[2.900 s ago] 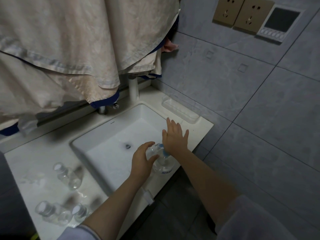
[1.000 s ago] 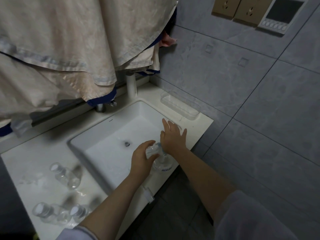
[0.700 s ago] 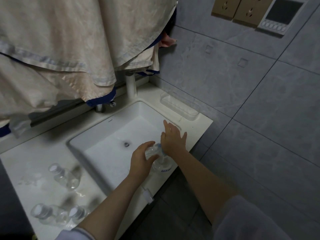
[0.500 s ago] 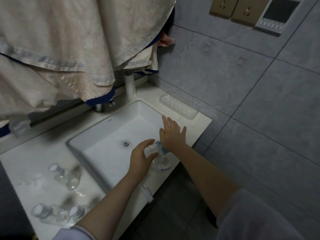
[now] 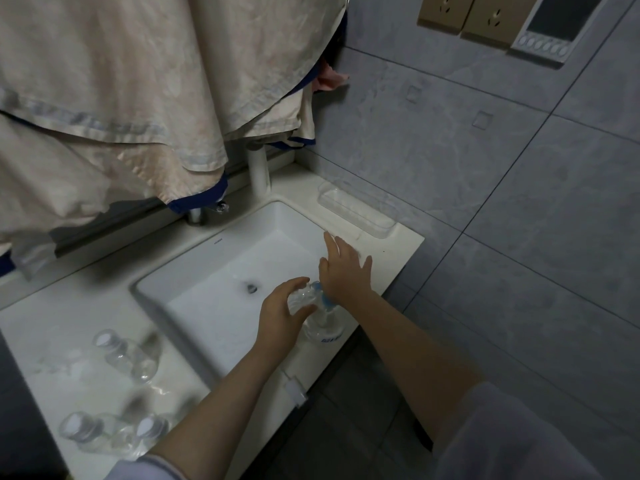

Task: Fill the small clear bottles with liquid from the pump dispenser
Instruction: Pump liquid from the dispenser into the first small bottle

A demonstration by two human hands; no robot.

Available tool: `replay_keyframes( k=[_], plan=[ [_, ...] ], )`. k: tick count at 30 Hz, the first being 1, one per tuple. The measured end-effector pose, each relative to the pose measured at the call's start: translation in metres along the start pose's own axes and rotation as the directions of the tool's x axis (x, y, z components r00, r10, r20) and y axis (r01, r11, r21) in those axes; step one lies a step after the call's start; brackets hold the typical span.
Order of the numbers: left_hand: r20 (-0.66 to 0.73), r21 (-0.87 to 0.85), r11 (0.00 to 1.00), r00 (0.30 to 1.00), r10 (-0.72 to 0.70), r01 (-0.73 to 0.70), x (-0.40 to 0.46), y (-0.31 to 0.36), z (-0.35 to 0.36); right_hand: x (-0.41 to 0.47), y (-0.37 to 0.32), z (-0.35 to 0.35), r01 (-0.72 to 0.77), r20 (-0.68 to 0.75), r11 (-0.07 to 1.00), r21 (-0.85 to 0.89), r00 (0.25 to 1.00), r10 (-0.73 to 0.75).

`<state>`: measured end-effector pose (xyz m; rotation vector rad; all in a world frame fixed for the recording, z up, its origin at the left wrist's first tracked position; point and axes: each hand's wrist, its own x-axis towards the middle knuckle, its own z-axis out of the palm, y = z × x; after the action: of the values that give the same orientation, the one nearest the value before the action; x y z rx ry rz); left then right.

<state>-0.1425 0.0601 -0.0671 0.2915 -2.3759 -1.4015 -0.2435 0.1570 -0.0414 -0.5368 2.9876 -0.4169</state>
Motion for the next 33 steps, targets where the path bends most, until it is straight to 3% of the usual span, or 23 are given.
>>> replay_keyframes(
  k=[4, 11, 15, 22, 28, 33],
  plan=[
    [0.000, 0.008, 1.000, 1.000, -0.008, 0.008, -0.002, -0.004, 0.001, -0.004, 0.001, 0.007, -0.021, 0.053, 0.999, 0.025, 0.998, 0.019],
    [0.001, 0.008, 1.000, 1.000, -0.003, 0.003, 0.000, -0.002, 0.000, 0.002, 0.001, -0.002, 0.006, 0.007, 1.000, 0.017, 1.000, -0.006],
    [0.010, 0.034, 0.999, 1.000, -0.009, 0.009, -0.001, -0.006, 0.000, -0.002, 0.001, 0.005, -0.021, 0.074, 0.999, 0.035, 0.997, 0.018],
    [0.014, -0.009, 0.999, 0.999, -0.034, 0.035, -0.001, -0.001, 0.000, 0.002, 0.000, -0.002, 0.033, -0.016, 0.999, -0.036, 0.999, -0.034],
    [0.010, 0.008, 1.000, 1.000, -0.026, 0.026, -0.004, -0.006, 0.001, -0.005, 0.002, 0.009, -0.037, 0.080, 0.999, 0.040, 0.996, 0.033],
    [0.024, -0.001, 1.000, 0.999, -0.028, 0.028, -0.001, -0.004, 0.001, 0.000, 0.001, 0.002, 0.020, 0.022, 1.000, -0.017, 1.000, -0.020]
  ],
)
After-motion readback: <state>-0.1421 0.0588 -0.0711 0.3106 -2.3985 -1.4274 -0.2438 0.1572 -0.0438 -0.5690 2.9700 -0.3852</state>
